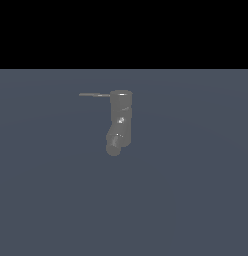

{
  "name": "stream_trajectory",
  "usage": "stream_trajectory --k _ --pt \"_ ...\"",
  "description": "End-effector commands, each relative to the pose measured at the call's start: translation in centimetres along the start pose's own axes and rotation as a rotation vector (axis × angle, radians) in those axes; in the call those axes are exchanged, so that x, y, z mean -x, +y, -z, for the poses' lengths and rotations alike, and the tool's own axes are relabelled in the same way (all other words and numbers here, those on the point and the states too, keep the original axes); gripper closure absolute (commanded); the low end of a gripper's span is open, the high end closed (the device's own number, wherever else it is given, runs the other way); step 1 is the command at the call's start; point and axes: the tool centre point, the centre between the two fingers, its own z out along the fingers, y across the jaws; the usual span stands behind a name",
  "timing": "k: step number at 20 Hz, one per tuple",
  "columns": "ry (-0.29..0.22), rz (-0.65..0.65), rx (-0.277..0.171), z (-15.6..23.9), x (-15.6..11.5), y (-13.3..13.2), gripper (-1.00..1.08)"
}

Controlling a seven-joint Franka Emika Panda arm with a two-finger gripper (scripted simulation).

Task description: Turn on the faucet by rotating a designated handle.

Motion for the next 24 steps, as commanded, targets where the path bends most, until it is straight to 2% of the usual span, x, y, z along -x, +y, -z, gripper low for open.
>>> stream_trajectory --k 1,13,24 --pt "0.000 -0.053 0.001 -1.0 -0.5 -1.2 1.08" --pt "0.001 -0.296 0.009 -5.9 -3.6 -6.6 1.08" --pt "0.002 -0.507 0.016 -10.0 -7.3 -10.5 1.08"
